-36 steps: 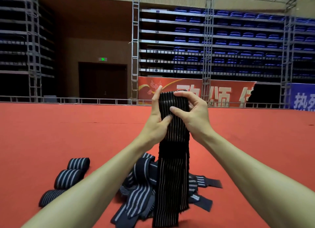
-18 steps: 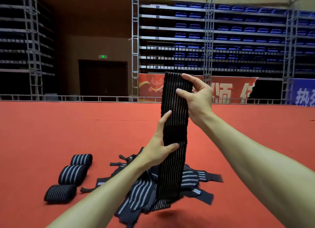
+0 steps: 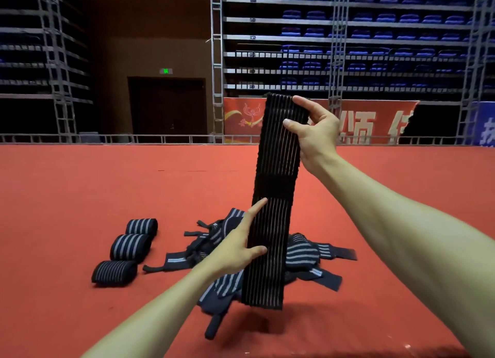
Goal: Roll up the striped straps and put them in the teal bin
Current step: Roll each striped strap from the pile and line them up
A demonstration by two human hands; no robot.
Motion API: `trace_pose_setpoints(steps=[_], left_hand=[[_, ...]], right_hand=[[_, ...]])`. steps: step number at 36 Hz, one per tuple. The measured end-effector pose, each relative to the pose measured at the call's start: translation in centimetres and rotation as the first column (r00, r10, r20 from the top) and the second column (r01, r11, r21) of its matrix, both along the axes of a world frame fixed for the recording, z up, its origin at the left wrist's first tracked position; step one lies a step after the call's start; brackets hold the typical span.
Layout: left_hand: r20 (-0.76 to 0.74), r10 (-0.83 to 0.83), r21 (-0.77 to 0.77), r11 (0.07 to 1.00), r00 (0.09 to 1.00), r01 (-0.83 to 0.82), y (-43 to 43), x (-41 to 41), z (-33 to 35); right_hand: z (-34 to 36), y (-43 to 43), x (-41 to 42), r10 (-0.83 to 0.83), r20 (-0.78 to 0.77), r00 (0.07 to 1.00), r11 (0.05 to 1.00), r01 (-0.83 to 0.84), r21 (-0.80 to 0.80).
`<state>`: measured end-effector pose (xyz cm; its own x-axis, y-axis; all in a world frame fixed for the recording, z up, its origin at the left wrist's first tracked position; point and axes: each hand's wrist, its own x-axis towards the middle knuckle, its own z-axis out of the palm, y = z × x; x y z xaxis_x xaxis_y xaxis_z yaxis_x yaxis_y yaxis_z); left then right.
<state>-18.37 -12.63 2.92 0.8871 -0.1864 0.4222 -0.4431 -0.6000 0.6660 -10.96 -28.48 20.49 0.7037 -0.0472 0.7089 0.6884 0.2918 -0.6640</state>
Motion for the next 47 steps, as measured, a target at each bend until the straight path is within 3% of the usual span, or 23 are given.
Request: trace_pose_setpoints(steps=[11,19,25,30,36,41,45,47], left_hand=[[-0.053,0.141,0.093,0.986,0.989,-0.136,1.8,-2.4,-1.8],[-0.154,0.077,-0.091,0.992,0.985,-0.092,2.2,-5.7,-2.5],[-0.217,0.125,-0.131,0.979,0.968,-0.156,2.1,-5.8,-5.2],[-0.235,0.253,0.087,0.967,0.938,-0.239,2.4,-5.1,-7.6],[-0.243,0.292,0.310,0.927,0.925,-0.211,3.4,-3.2,-9.6],[-0.258,0.307,0.584,0.805,0.916,-0.106,3.5,-1.1,-10.4],[-0.340,0.343,0.672,0.740,0.876,-0.029,3.6,-0.2,-9.4],[-0.355,0.315,0.656,0.755,0.880,-0.005,3.9,0.1,-8.0]], right_hand=[[-0.6,1.0,-1.4,0.028,-0.006,1.000,1.000,-0.028,-0.004],[-1.6,2.4,-2.1,0.051,-0.039,0.998,0.997,-0.053,-0.052],[-3.5,3.6,-2.3,0.056,-0.069,0.996,0.989,-0.065,-0.136],[-7.4,4.5,-1.3,0.056,-0.121,0.991,0.985,-0.075,-0.156],[-11.4,5.9,1.7,0.022,-0.195,0.981,0.988,-0.052,-0.148],[-14.0,7.0,4.2,0.032,-0.232,0.972,0.986,-0.068,-0.150],[-15.3,7.1,5.2,0.032,-0.248,0.968,0.986,-0.071,-0.149],[-15.9,7.0,5.7,0.021,-0.247,0.969,0.987,-0.060,-0.151]])
